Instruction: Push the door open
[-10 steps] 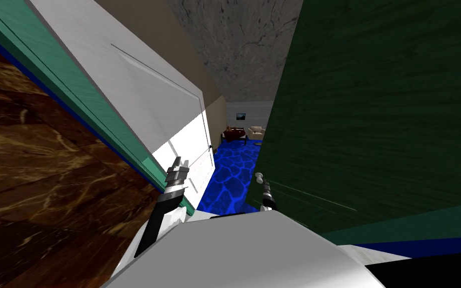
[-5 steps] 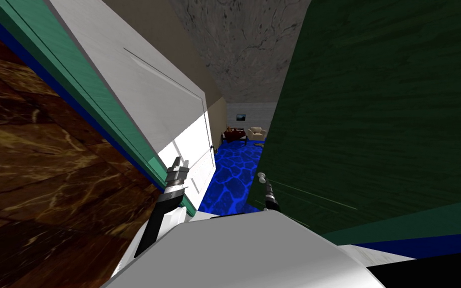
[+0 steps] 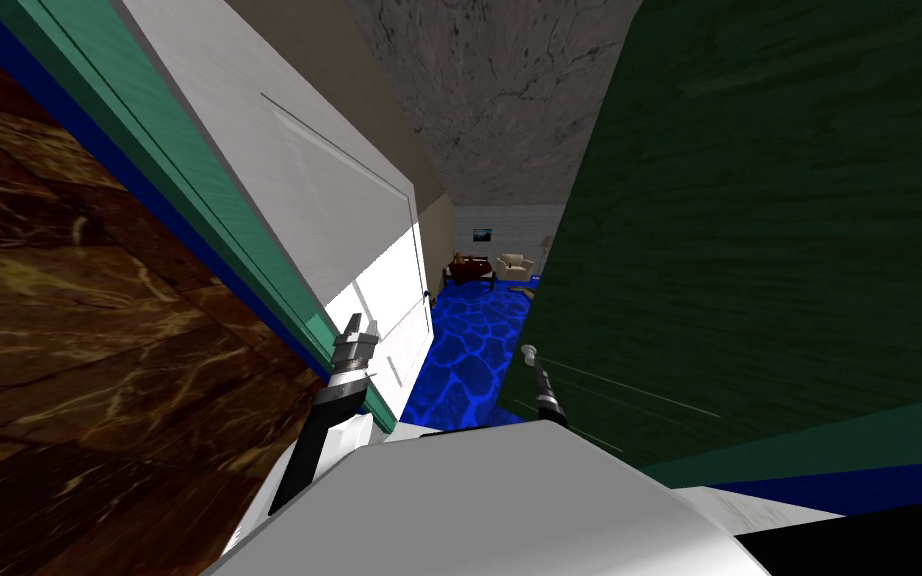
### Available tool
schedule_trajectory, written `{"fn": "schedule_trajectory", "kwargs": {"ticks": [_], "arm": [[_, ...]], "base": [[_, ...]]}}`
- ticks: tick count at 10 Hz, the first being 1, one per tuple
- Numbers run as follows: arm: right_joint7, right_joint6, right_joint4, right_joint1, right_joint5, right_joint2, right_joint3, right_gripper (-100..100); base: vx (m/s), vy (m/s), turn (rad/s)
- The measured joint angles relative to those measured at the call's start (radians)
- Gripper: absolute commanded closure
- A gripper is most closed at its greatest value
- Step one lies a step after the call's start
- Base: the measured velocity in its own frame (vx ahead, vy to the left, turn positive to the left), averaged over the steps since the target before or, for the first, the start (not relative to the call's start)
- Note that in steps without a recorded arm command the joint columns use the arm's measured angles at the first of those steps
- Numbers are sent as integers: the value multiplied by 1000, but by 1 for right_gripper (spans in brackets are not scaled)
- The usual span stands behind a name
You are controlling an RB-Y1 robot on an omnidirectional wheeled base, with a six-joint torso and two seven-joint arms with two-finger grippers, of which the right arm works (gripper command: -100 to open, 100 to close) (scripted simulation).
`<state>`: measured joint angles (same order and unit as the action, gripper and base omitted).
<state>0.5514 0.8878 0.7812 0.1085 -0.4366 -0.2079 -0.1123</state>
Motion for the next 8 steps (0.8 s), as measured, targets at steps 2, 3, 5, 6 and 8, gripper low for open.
{"fn": "schedule_trajectory", "kwargs": {"ticks": [2, 3, 5, 6, 8], "arm": [[52, 5, 0, 13, 16, -9, -9, -100], [79, 6, -1, 19, 24, -15, -14, -100], [122, 29, -34, 22, 42, -33, -21, -100], [147, 35, -44, 25, 51, -38, -25, -100], [192, 35, -41, 36, 64, -48, -32, -100]], "base": [[2, 52, -9], [9, 67, -19], [3, 63, -8], [1, 52, -9], [6, 61, -13]]}}
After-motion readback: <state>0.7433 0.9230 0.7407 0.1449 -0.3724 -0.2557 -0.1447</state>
